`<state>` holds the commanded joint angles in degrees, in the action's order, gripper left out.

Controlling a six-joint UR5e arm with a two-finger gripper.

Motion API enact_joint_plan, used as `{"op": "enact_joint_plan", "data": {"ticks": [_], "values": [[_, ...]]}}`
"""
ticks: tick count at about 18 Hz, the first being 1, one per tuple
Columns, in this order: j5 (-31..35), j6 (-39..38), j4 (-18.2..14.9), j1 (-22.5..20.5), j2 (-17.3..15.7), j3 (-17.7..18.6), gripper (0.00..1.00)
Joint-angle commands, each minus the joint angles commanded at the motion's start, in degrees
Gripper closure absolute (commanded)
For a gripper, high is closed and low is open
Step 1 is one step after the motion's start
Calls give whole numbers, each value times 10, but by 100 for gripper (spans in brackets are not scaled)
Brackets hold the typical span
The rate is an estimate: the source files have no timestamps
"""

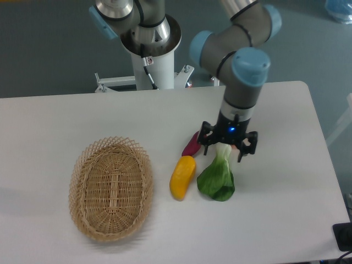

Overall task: Pick up the mango from the table
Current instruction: 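Move the open gripper over the produce toward the yellow mango, then lower the gripper onto the yellow mango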

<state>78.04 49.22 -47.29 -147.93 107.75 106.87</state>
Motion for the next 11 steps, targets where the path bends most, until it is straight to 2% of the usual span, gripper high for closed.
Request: {"op": "enact_joint_plan", "data": {"ticks": [2,7,11], "values": [[40,-1,3,23,11,0,0],[42,-7,31,55,26,10,0],[42,-9,36,58,32,27,0]]}}
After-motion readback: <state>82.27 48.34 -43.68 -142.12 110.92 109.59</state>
